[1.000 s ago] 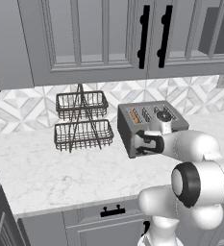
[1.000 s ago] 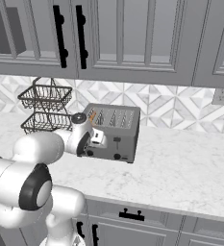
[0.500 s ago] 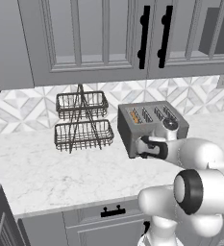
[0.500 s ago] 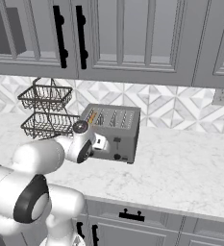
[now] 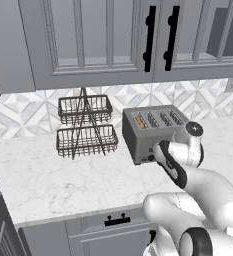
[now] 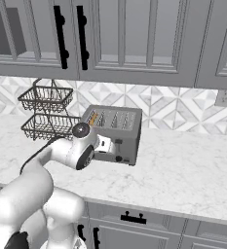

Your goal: Start the toaster. Once the lever pops up, take the bread to the plate on the dining counter.

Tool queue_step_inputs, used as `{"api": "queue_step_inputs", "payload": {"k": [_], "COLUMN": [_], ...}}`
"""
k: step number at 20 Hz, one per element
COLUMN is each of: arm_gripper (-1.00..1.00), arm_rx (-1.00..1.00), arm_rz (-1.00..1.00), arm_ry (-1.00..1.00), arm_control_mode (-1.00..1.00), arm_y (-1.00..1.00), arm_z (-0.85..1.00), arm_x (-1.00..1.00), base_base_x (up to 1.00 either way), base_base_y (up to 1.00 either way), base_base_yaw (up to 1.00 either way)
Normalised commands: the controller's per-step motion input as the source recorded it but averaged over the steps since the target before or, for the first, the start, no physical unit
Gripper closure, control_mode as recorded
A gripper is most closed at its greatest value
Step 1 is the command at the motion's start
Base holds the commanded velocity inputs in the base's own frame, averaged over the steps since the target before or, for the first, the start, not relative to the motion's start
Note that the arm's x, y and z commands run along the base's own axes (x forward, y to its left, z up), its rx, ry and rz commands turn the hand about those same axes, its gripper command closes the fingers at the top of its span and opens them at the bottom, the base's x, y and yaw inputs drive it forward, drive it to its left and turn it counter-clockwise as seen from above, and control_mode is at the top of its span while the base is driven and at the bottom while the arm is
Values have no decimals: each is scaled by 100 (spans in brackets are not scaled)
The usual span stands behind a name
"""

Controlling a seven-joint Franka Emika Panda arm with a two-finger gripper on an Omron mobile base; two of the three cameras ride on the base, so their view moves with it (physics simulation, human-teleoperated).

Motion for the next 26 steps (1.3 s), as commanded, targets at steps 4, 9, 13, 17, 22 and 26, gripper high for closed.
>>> {"api": "queue_step_inputs", "payload": {"k": [4, 9, 13, 17, 22, 26], "arm_gripper": [100, 100, 100, 100, -100, -100], "arm_rx": [10, 19, 27, 5, 0, 0], "arm_rz": [0, 2, 2, 0, 0, 0], "arm_ry": [-4, 0, 0, 2, 8, 0], "arm_control_mode": [-100, -100, -100, -100, -100, -100], "arm_y": [-51, -40, -18, 1, 5, 0], "arm_z": [93, 95, 99, 98, 66, 0], "arm_x": [-94, -37, -2, 2, 6, 0], "base_base_x": [0, 0, 0, 0, 0, 0], "base_base_y": [0, 0, 0, 0, 0, 0], "base_base_yaw": [0, 0, 0, 0, 0, 0]}}
